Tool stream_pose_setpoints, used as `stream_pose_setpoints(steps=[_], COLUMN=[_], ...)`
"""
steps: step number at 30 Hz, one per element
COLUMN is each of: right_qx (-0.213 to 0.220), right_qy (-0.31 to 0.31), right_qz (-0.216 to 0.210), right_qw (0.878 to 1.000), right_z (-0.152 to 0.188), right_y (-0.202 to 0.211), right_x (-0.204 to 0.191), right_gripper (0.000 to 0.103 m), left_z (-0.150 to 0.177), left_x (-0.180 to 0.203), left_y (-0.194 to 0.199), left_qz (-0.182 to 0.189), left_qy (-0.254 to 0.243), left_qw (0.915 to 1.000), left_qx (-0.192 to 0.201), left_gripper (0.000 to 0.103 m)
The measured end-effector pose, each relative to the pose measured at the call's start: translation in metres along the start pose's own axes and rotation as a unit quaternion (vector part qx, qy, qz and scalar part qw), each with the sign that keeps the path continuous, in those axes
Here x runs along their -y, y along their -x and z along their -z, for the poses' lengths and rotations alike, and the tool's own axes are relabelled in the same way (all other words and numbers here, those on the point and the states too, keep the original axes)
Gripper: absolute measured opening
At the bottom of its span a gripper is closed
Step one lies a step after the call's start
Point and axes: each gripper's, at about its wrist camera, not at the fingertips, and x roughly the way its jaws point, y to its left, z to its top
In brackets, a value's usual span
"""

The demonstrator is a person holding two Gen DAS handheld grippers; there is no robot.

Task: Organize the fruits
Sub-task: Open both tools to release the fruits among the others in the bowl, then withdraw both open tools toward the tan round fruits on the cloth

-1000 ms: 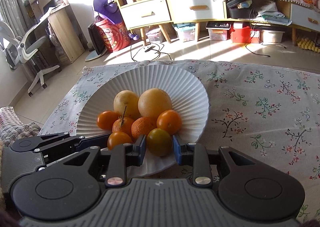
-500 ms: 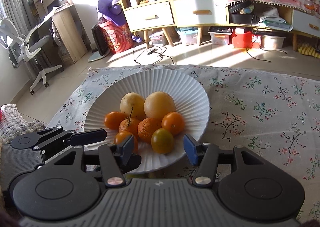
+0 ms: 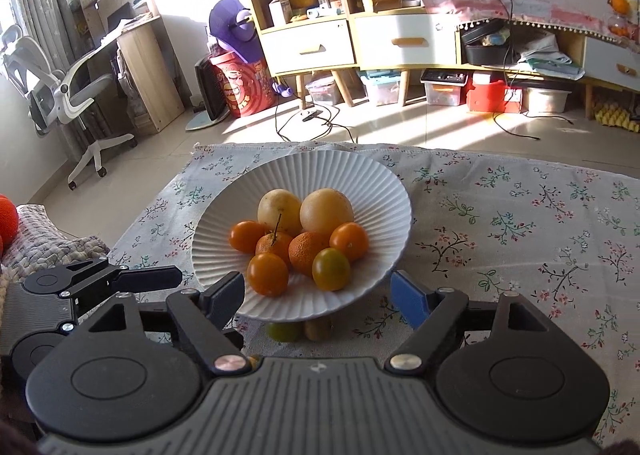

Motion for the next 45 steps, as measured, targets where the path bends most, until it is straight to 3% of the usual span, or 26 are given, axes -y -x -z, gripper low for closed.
stream_pose_setpoints(steps=[8, 18, 34, 45], right_qx=[0.003, 0.008, -0.025, -0.049], right_qy=[0.005, 0.027, 0.071, 0.089], right_qz=[0.009, 0.010, 0.004, 0.010], right_qw=[1.000, 1.000, 0.997, 0.995], right_z=[0.007, 0.020, 0.048, 0.066], right_y=[0.010, 0.019, 0.013, -0.002], right_x=[0.000, -0.008, -0.021, -0.028], right_gripper=[0.089, 0.093, 0.093, 0.087], left_z=[0.006, 0.019, 0.045, 0.067], left_x=[0.001, -0.001, -0.015, 0.006], left_y=[0.012, 0.024, 0.032, 0.016], left_qz=[0.005, -0.005, -0.034, -0.014], left_qy=[-0.004, -0.013, -0.019, -0.049], left_qw=[1.0000, 0.9999, 0.9987, 0.9984], left_qx=[0.006, -0.003, -0.034, -0.024], left_gripper=[0.095, 0.095, 0.095, 0.092])
